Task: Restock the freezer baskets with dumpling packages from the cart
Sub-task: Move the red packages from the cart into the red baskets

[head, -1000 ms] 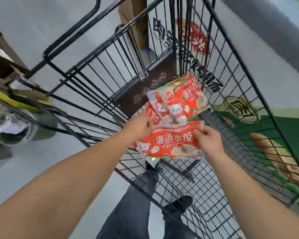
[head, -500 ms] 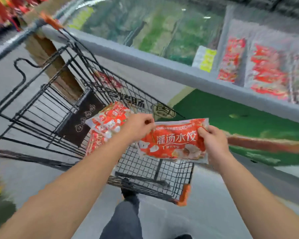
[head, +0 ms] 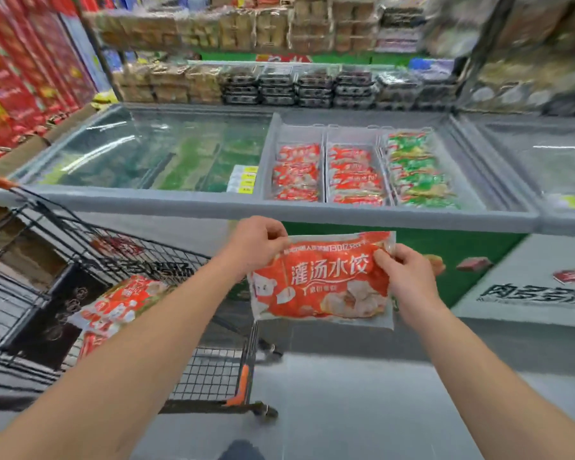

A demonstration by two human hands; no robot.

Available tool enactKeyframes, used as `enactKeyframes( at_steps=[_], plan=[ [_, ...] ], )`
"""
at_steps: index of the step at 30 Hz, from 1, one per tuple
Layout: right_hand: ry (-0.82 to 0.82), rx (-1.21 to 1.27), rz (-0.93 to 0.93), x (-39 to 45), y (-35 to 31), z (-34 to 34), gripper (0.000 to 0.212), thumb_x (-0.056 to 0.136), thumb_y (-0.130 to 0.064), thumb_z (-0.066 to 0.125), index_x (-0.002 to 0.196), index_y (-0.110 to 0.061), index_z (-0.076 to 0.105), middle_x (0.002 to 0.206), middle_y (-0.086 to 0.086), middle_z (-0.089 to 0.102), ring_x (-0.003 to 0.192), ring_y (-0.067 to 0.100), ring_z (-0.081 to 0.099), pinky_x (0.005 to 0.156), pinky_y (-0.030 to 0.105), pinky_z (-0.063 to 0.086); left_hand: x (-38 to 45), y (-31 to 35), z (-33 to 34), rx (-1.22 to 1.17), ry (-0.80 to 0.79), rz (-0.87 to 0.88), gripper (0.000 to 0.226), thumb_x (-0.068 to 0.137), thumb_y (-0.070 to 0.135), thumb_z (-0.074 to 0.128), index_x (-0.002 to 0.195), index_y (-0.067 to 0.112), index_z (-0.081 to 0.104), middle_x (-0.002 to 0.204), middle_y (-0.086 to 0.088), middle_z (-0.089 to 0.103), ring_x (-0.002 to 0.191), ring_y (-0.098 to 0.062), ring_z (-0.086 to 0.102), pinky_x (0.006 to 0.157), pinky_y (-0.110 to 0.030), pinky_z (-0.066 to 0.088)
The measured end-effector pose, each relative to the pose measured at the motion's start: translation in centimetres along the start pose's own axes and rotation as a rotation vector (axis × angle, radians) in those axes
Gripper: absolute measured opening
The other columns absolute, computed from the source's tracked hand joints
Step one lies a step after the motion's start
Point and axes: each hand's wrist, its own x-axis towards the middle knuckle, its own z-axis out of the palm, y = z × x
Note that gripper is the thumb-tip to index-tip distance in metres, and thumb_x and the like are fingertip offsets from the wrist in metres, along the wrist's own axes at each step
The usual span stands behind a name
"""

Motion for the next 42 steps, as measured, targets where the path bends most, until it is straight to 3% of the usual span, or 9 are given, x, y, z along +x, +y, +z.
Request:
enactKeyframes(
  at_steps=[3, 8, 12, 16, 23, 30, 34, 38, 42],
  plan=[
    [0.004, 0.072, 0.004, 1.4, 0.4, -2.9, 0.006, 0.094, -0.023, 0.065, 0.092, -0.021, 0.070, 0.093, -0.001, 0.076, 0.088, 0.020, 0.073, 0.085, 0.044, 0.059, 1.6, 2.6, 1.6, 0.008, 0.011, 0.037, 0.018, 0.091, 0.028, 0.068, 0.074, 0.023, 0.068, 0.065, 0.012, 0.065, 0.061, -0.001, 0.059, 0.057, -0.020, 0.041],
    [0.023, 0.093, 0.053, 5.8, 1.4, -4.8, 0.012, 0.094, -0.025, 0.065, 0.102, -0.018, 0.072, 0.094, -0.003, 0.076, 0.089, 0.018, 0.073, 0.085, 0.045, 0.059, 6.0, 4.1, 4.0, 0.007, -0.008, 0.064, 0.015, 0.091, 0.026, 0.068, 0.082, 0.017, 0.074, 0.062, 0.018, 0.061, 0.063, -0.002, 0.060, 0.067, -0.028, 0.053],
    [0.022, 0.118, 0.106, 12.0, 1.7, -4.6, 0.008, 0.093, -0.023, 0.067, 0.097, -0.019, 0.073, 0.092, -0.004, 0.077, 0.089, 0.019, 0.073, 0.087, 0.046, 0.058, 11.6, 3.8, 5.8, 0.038, -0.014, 0.069, 0.013, 0.092, 0.028, 0.067, 0.085, 0.020, 0.073, 0.068, 0.021, 0.059, 0.067, 0.001, 0.057, 0.064, -0.020, 0.042],
    [0.002, 0.092, 0.119, 18.0, 1.1, -3.5, 0.006, 0.093, -0.021, 0.067, 0.093, -0.021, 0.073, 0.090, -0.003, 0.077, 0.088, 0.021, 0.074, 0.085, 0.046, 0.059, 17.2, 2.0, 6.7, 0.025, -0.006, 0.040, 0.015, 0.093, 0.028, 0.066, 0.083, 0.019, 0.072, 0.072, 0.017, 0.062, 0.072, -0.002, 0.058, 0.063, -0.019, 0.039],
    [-0.072, 0.050, 0.099, 28.6, -1.8, -0.7, 0.012, 0.094, -0.016, 0.065, 0.104, -0.013, 0.071, 0.099, 0.001, 0.075, 0.093, 0.020, 0.071, 0.092, 0.045, 0.056, 26.4, -0.1, 6.0, 0.026, 0.015, -0.001, 0.019, 0.093, 0.030, 0.066, 0.093, 0.015, 0.077, 0.083, 0.005, 0.072, 0.079, -0.012, 0.062, 0.073, -0.030, 0.050],
    [-0.156, 0.010, 0.084, 39.3, -3.6, 2.1, 0.005, 0.091, -0.020, 0.069, 0.092, -0.021, 0.074, 0.097, -0.001, 0.076, 0.093, 0.023, 0.072, 0.089, 0.049, 0.056, 35.0, -2.5, 5.7, 0.005, 0.043, -0.092, 0.016, 0.092, 0.034, 0.067, 0.088, 0.022, 0.075, 0.077, 0.014, 0.066, 0.073, -0.006, 0.060, 0.062, -0.022, 0.044],
    [-0.210, 0.075, 0.098, 46.0, -4.2, 3.5, 0.008, 0.089, -0.017, 0.070, 0.094, -0.021, 0.075, 0.115, 0.006, 0.070, 0.101, 0.027, 0.069, 0.089, 0.048, 0.056, 40.4, -3.1, 5.9, 0.005, 0.061, -0.148, 0.018, 0.091, 0.037, 0.068, 0.080, 0.024, 0.072, 0.072, 0.015, 0.065, 0.069, -0.004, 0.060, 0.057, -0.018, 0.041],
    [-0.277, 0.060, 0.123, 52.8, -5.4, 4.7, 0.011, 0.090, -0.006, 0.067, 0.087, -0.014, 0.073, 0.098, 0.008, 0.074, 0.097, 0.031, 0.070, 0.088, 0.045, 0.056, 46.5, -3.5, 6.6, 0.050, 0.129, -0.184, 0.013, 0.090, 0.034, 0.070, 0.083, 0.024, 0.075, 0.068, 0.021, 0.059, 0.065, 0.002, 0.054, 0.058, -0.013, 0.036],
    [-0.347, -0.097, 0.124, 57.7, -5.9, 5.9, 0.016, 0.088, -0.009, 0.069, 0.075, -0.017, 0.071, 0.089, 0.007, 0.074, 0.092, 0.031, 0.070, 0.088, 0.046, 0.056, 51.4, -4.2, 7.3, 0.166, 0.178, -0.222, 0.012, 0.091, 0.032, 0.070, 0.089, 0.022, 0.077, 0.080, 0.010, 0.071, 0.075, -0.010, 0.062, 0.068, -0.026, 0.046]
  ],
)
